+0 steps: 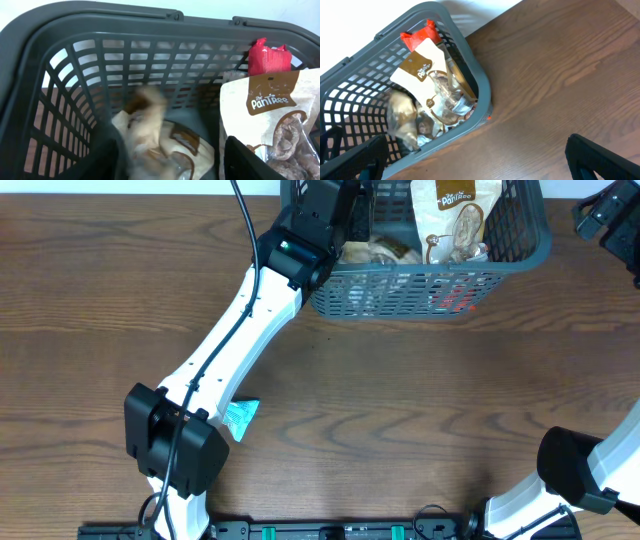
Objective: Pack container
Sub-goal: 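Carry the cream wrapper into the basket and open the left gripper, then move the left gripper down to the teal wipes pack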
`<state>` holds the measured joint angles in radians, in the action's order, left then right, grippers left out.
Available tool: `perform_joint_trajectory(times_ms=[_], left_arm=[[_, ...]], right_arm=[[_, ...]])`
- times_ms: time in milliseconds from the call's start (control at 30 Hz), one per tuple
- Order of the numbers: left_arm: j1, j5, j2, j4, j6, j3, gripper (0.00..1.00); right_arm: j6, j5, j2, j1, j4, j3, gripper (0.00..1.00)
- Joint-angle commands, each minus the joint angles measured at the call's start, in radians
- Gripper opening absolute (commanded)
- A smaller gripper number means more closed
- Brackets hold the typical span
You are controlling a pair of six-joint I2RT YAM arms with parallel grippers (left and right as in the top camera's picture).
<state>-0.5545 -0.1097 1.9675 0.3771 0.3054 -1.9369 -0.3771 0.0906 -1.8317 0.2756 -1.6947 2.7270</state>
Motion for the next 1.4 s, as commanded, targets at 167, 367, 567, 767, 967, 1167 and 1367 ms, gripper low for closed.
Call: perform_joint_trajectory(times_ms=[167, 367, 567, 767, 967, 1167, 1367], left_arm=[[0.005, -0.048, -0.085, -0.002, -0.069, -0.106, 0.57], [0.011, -0.223, -0.28, 0.12, -0.069, -0.138, 0.73], [0.042, -0.307, -0.471, 0.517, 0.02, -0.137, 0.9], [0.098, -0.307, -0.538, 0.855, 0.514, -0.137, 0.98], [0.142, -0.307, -0.528, 1.094, 1.098, -0.076, 0.99], [0.193, -0.304, -0.523, 1.103, 1.299, 0.098, 0.99], [0.293, -0.133, -0.523, 1.047, 1.376, 0.37, 0.99]], right_arm=[[0.019, 0.004, -0.001, 0.005, -0.003, -0.001, 0.99], [0.02, 0.004, -0.001, 0.005, -0.003, -0.001, 0.99], [0.019, 0.004, -0.001, 0.005, -0.003, -0.001, 0.99], [0.019, 0.005, -0.001, 0.005, -0.003, -0.001, 0.99], [0.015, 0.035, -0.001, 0.005, -0.003, -0.001, 0.99], [0.015, 0.049, -0.001, 0.005, -0.003, -0.001, 0.99], [0.015, 0.048, -0.001, 0.005, -0.003, -0.001, 0.99]])
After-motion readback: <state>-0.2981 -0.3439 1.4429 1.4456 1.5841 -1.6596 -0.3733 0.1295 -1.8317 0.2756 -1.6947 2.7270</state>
